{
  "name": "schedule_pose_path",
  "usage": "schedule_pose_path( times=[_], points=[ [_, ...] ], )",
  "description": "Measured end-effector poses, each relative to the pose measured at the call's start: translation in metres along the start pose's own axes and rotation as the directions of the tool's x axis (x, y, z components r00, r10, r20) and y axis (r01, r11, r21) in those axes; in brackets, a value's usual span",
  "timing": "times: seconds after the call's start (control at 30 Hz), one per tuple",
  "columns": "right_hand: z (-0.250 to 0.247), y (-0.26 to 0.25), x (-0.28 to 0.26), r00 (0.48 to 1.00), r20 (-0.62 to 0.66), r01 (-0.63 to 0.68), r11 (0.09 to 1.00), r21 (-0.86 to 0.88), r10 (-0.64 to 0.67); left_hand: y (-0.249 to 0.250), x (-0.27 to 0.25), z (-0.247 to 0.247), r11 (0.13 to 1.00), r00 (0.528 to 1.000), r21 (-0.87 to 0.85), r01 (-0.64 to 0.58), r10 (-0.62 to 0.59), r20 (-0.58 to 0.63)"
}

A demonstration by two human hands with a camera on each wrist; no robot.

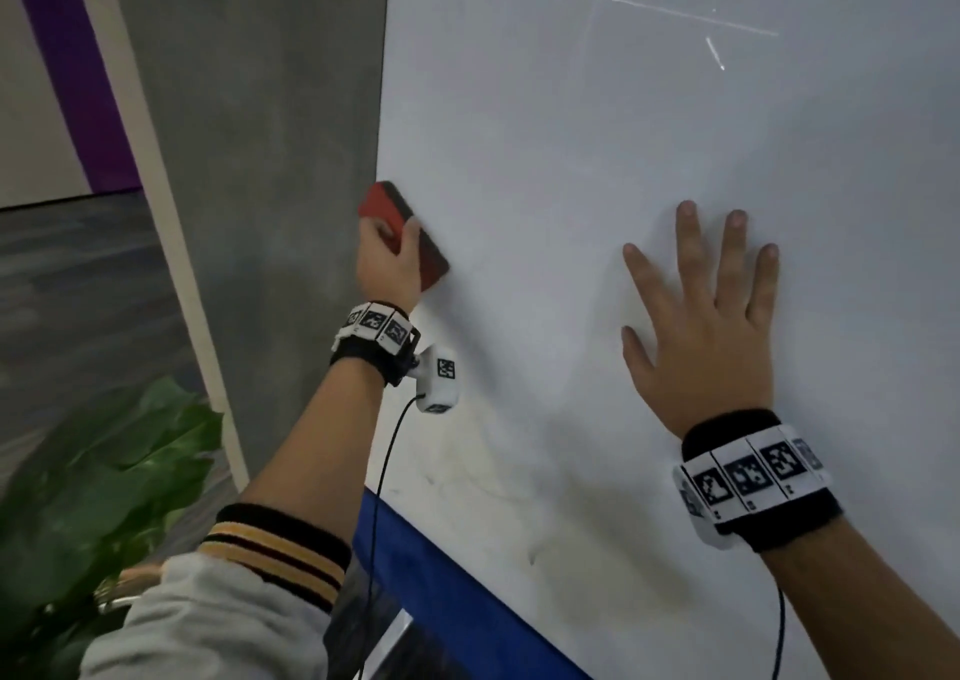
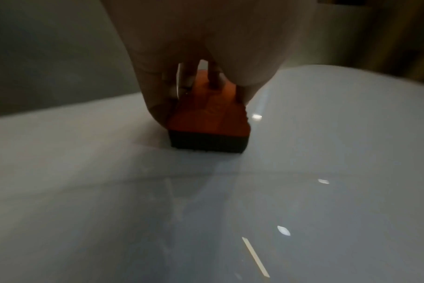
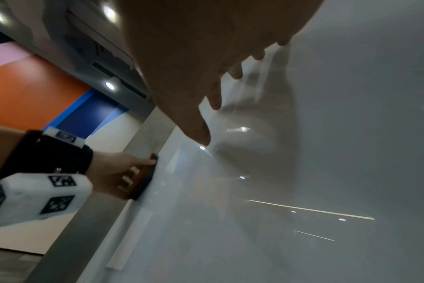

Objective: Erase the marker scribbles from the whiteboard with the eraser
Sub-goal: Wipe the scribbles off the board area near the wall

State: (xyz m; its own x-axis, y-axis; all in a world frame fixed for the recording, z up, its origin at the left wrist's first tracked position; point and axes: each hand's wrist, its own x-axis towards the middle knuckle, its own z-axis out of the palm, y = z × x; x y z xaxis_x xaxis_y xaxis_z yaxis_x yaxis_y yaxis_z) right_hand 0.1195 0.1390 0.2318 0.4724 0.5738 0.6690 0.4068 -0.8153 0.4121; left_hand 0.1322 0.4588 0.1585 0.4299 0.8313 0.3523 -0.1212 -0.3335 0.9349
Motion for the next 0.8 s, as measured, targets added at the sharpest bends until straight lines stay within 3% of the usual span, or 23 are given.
schedule_pose_path(
  times=[0.13, 0.23, 0.3, 0.37, 0.4, 0.47, 0.5, 0.53, 0.57, 0.6, 0.67, 0.7, 0.73, 0.8],
  points=[
    [0.008, 0.000, -0.001, 1.000, -0.012, -0.008, 1.000, -0.009, 0.008, -0.074, -0.019, -0.001, 0.947, 0.947, 0.038, 0.320, -0.320, 0.011],
    [0.011, -0.007, 0.001, 0.999, -0.031, -0.034, 0.999, 0.002, 0.034, -0.089, -0.035, -0.003, 0.930, 0.932, 0.077, 0.358, -0.362, 0.038],
    [0.014, -0.012, 0.001, 0.998, -0.045, -0.051, 0.999, 0.009, 0.051, -0.069, -0.039, -0.001, 0.971, 0.973, 0.085, 0.223, -0.227, 0.036],
    [0.016, -0.016, 0.001, 0.996, -0.054, -0.068, 0.998, 0.015, 0.068, -0.030, -0.047, 0.001, 0.998, 0.995, 0.055, -0.036, 0.031, 0.090],
    [0.017, -0.017, 0.001, 0.995, -0.056, -0.076, 0.997, 0.016, 0.077, -0.009, -0.053, 0.003, 0.978, 0.969, 0.040, -0.205, 0.197, 0.147],
    [0.019, -0.019, 0.001, 0.994, -0.064, -0.089, 0.996, 0.020, 0.090, 0.023, -0.064, 0.008, 0.872, 0.846, 0.035, -0.488, 0.463, 0.264],
    [0.020, -0.019, 0.001, 0.993, -0.069, -0.094, 0.995, 0.020, 0.095, 0.031, -0.066, 0.010, 0.827, 0.797, 0.032, -0.561, 0.530, 0.291],
    [0.021, -0.019, 0.002, 0.993, -0.071, -0.097, 0.995, 0.021, 0.098, 0.031, -0.064, 0.012, 0.808, 0.778, 0.027, -0.589, 0.558, 0.289],
    [0.022, -0.018, 0.002, 0.992, -0.073, -0.098, 0.995, 0.025, 0.099, 0.024, -0.060, 0.014, 0.818, 0.793, 0.023, -0.575, 0.550, 0.262],
    [0.022, -0.017, 0.002, 0.992, -0.074, -0.097, 0.995, 0.028, 0.098, 0.011, -0.052, 0.014, 0.861, 0.842, 0.012, -0.509, 0.495, 0.213],
    [0.022, -0.013, 0.001, 0.994, -0.065, -0.088, 0.996, 0.020, 0.089, -0.017, -0.033, 0.012, 0.970, 0.968, -0.046, -0.240, 0.243, 0.057],
    [0.022, -0.012, 0.000, 0.995, -0.059, -0.079, 0.997, 0.014, 0.079, -0.028, -0.024, 0.010, 0.994, 0.996, -0.055, -0.090, 0.089, -0.018],
    [0.022, -0.011, 0.000, 0.996, -0.058, -0.073, 0.997, 0.010, 0.073, -0.033, -0.020, 0.010, 0.999, 0.998, -0.039, 0.011, -0.014, -0.066],
    [0.022, -0.015, -0.001, 0.995, -0.065, -0.076, 0.997, 0.021, 0.078, -0.028, -0.032, 0.013, 1.000, 0.997, -0.022, 0.014, -0.015, -0.073]
  ],
)
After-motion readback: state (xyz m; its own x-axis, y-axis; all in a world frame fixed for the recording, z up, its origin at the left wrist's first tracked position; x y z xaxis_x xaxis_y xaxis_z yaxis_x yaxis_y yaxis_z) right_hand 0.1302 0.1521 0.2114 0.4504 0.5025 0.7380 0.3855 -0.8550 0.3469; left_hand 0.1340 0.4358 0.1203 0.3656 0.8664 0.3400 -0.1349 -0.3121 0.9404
